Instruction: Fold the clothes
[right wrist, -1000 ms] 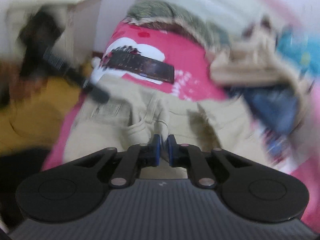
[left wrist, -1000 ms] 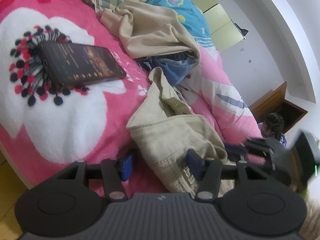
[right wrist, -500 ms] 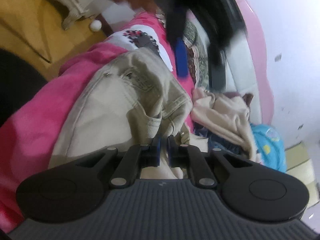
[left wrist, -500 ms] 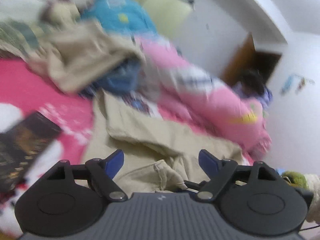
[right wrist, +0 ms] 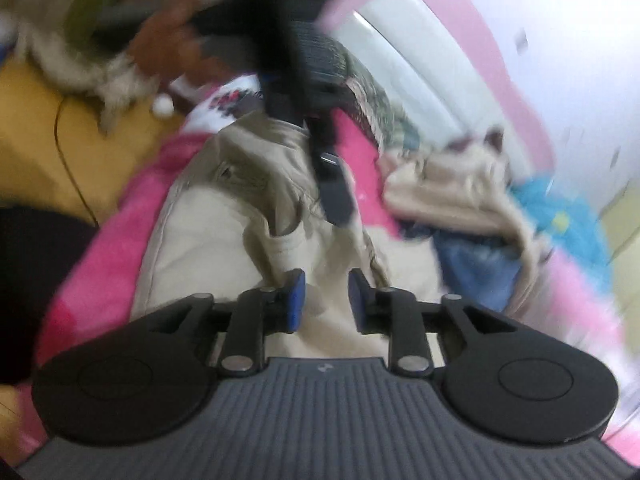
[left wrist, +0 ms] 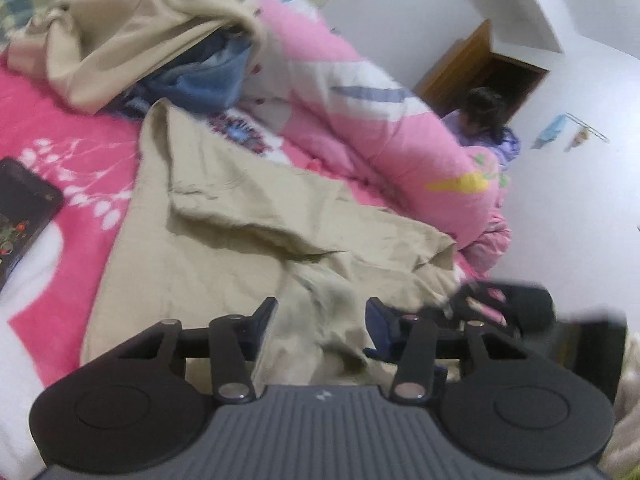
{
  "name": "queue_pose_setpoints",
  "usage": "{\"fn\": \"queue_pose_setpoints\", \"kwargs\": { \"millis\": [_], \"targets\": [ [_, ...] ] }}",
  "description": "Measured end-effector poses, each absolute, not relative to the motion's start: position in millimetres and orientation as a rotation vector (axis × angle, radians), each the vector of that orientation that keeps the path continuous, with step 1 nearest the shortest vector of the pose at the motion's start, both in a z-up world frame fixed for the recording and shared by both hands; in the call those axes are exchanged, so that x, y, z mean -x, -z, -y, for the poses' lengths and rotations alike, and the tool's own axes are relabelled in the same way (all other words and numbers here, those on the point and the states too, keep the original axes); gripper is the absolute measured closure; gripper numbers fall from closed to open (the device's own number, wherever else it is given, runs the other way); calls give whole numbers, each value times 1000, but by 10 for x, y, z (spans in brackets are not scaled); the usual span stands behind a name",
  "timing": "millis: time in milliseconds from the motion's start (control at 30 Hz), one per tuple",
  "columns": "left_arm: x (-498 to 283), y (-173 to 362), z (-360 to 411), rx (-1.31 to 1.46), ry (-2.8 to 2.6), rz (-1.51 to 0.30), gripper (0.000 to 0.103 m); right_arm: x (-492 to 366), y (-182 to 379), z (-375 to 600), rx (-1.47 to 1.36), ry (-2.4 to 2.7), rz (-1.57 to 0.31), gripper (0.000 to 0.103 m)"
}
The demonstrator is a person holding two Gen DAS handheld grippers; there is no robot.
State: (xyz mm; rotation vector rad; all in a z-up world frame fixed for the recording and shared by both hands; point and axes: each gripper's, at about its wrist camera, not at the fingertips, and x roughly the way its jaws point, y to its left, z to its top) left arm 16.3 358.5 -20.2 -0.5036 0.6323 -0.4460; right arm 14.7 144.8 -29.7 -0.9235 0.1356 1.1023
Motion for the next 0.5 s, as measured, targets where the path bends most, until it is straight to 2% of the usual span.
{"fn": "queue_pose_setpoints", "kwargs": {
  "millis": [133,333,500],
  "targets": [
    [55,114,-3424,389,489,-534,55,-641,-12,-1330,611,-1175,-413,65],
    [230,10,-3051,162,503,-475,54,-1350,-280,-1306,177,-1215,-704,54],
    [354,46,-2554,-145,503,-470,49,-1571,-323,-1659,51,-1239,-940,44]
  ]
}}
